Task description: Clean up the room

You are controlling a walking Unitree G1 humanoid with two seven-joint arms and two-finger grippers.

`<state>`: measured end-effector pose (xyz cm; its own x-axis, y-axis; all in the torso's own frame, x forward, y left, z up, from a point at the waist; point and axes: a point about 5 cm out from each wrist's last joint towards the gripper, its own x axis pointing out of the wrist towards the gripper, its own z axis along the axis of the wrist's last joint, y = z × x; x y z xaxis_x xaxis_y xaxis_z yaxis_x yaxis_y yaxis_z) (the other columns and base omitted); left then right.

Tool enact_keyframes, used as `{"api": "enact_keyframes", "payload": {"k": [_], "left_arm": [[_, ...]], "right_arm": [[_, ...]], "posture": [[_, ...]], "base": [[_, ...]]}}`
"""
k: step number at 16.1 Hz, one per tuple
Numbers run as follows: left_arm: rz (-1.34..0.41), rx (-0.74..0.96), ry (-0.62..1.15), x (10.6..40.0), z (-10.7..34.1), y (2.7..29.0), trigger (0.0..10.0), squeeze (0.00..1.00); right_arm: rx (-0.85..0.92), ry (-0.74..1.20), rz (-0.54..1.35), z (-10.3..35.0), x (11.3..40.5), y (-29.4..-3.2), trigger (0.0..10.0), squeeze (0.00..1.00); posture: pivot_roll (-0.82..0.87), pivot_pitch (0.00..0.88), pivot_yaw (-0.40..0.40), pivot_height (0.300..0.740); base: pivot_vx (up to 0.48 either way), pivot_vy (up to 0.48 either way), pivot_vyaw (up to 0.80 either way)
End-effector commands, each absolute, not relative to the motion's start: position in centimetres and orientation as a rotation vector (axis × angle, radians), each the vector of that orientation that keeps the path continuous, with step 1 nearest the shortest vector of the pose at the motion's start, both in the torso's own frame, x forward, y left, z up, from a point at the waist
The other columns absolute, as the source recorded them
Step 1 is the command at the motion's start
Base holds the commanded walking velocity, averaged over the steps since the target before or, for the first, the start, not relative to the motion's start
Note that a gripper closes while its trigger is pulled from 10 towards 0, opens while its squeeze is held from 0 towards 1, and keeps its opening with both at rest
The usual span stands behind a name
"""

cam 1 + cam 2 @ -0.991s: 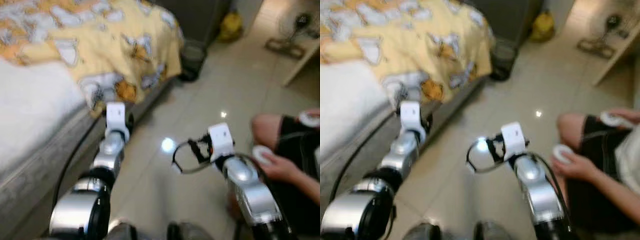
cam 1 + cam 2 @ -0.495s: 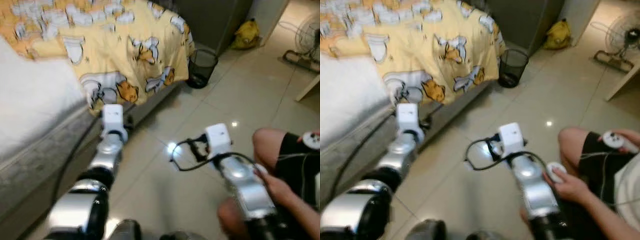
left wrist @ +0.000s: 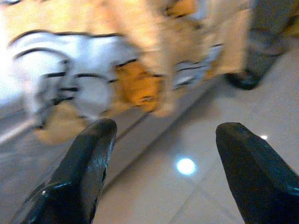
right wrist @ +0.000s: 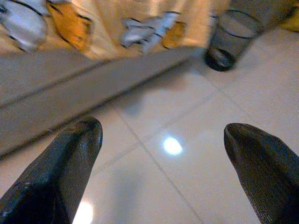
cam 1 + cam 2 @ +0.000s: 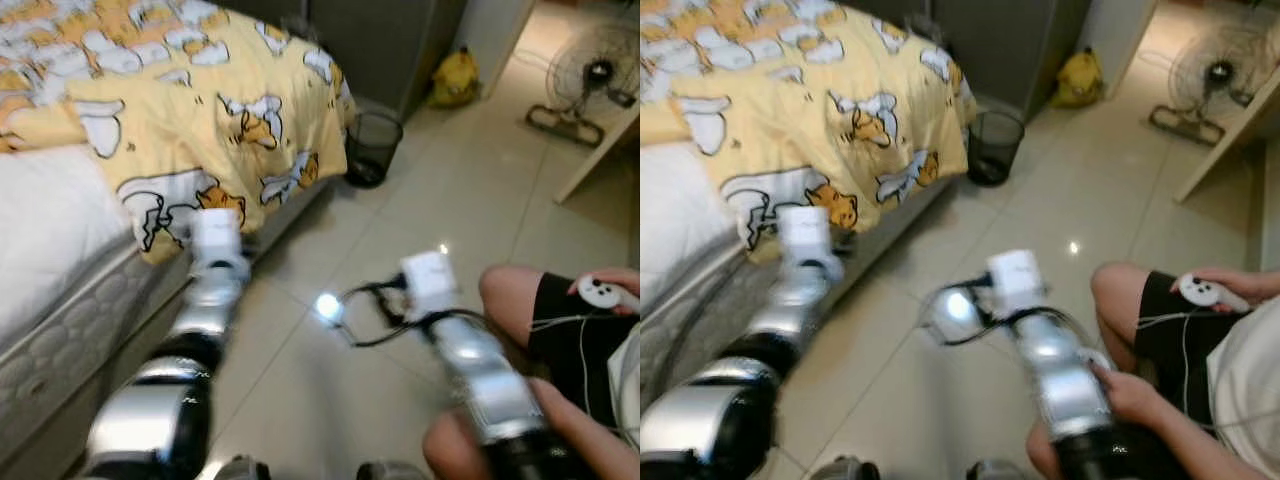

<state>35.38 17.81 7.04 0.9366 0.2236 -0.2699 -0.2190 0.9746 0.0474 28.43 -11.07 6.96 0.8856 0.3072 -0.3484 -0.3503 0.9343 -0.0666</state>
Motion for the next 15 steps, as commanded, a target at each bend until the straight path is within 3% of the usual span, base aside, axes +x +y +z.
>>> {"api": "enact_keyframes", "payload": {"k": [1, 6, 7, 8, 11, 15], "left_arm": [[0.210, 0.002, 0.302, 35.3, 6.7, 16.5, 10.0, 0.00], [0.231, 0.013, 0.314, 35.3, 6.6, 16.7, 10.0, 0.00], [0.227, 0.025, 0.316, 35.3, 6.6, 16.7, 10.0, 0.94], [0.214, 0.032, 0.310, 35.4, 6.7, 16.5, 10.0, 1.00], [0.215, 0.030, 0.326, 35.4, 6.6, 16.2, 10.0, 1.00], [0.176, 0.059, 0.332, 35.5, 6.6, 15.4, 10.0, 1.00]], "right_arm": [[-0.151, 0.335, 0.314, 7.1, 28.6, -12.3, 10.0, 0.00], [-0.158, 0.332, 0.322, 7.0, 28.6, -12.2, 10.0, 0.00], [-0.159, 0.333, 0.323, 7.0, 28.6, -12.2, 10.0, 0.00], [-0.160, 0.334, 0.324, 6.9, 28.6, -12.2, 10.0, 0.00], [-0.160, 0.348, 0.310, 6.6, 28.6, -12.2, 10.0, 0.00], [-0.141, 0.349, 0.310, 6.6, 28.6, -12.2, 10.0, 0.00]], "posture": [[-0.18, 0.108, -0.030, 0.740], [-0.18, 0.104, -0.026, 0.740], [-0.18, 0.104, -0.026, 0.740], [-0.18, 0.103, -0.025, 0.740], [-0.17, 0.098, -0.021, 0.740], [-0.18, 0.090, -0.019, 0.740]], "base": [[0.480, 0.000, 0.00], [0.480, 0.000, 0.47], [0.480, 0.000, 0.63], [0.480, 0.000, 0.63], [0.480, 0.000, 0.59], [0.480, 0.000, 0.00]]}}
